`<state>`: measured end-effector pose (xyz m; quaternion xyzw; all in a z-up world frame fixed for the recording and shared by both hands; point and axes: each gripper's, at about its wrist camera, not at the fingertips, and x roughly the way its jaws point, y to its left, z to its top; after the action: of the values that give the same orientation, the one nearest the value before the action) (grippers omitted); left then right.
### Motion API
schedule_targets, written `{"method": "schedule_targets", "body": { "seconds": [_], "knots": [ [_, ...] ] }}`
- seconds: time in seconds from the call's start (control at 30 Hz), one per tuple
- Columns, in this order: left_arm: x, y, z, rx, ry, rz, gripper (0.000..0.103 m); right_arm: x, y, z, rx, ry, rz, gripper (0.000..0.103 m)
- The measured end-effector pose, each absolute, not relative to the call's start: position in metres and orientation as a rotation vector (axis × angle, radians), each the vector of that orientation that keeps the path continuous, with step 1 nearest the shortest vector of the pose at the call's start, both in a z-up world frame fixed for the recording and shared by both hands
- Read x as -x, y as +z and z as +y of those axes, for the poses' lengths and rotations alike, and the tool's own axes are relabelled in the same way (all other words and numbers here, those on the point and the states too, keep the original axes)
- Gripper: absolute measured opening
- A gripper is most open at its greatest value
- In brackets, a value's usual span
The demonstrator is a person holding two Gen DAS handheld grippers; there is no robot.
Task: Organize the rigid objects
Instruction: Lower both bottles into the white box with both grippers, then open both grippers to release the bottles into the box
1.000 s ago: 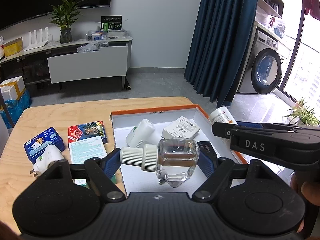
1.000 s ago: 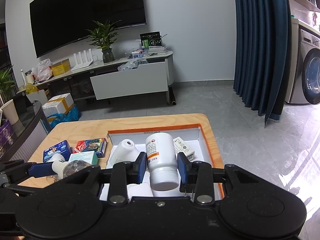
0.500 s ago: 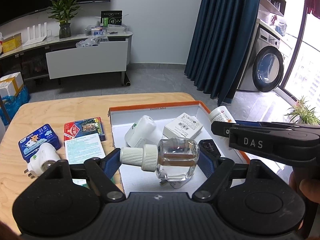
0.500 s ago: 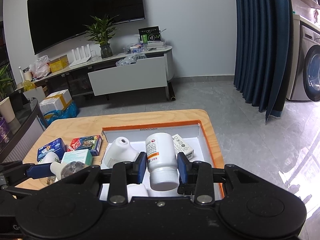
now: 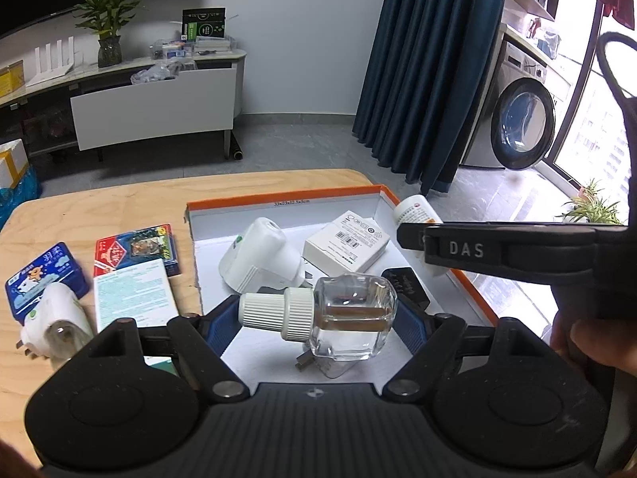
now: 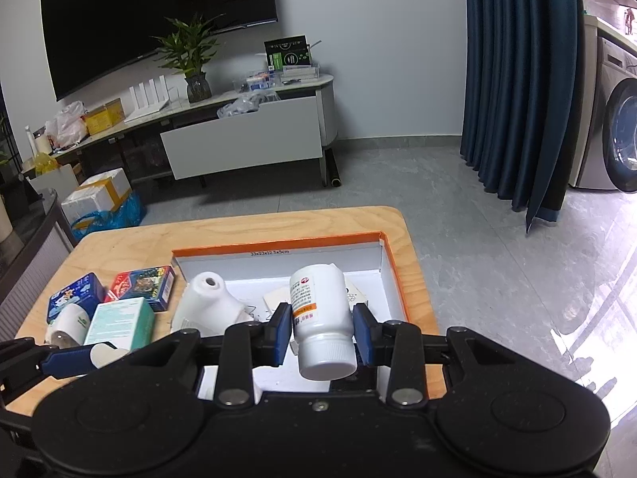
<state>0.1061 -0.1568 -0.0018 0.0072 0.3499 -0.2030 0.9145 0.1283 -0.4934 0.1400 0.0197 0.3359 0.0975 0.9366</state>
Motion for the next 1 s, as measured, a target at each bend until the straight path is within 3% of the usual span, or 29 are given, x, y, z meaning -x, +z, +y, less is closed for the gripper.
{"method": "schedule_targets", "body": {
  "seconds": [0.53,0.8,1.0],
  "knots": [
    [-0.111,-0.009,-0.175,-0.044,-0.438,0.737,0.082,-0.14,0.131,-0.502,-0.063,0.174,0.691,0.047],
    [-0.109,-0.013,-0.183,-0.049,-0.496,0.743,0.087,-0.123,0.146,-0.508,-0.074,0.161,0.64,0.062],
    [-0.099,-0.002,-0.173,-0.057,-0.474,0.704,0.091,-0.11,0.154,-0.509,-0.085,0.148,0.626,0.067]
  ]
}}
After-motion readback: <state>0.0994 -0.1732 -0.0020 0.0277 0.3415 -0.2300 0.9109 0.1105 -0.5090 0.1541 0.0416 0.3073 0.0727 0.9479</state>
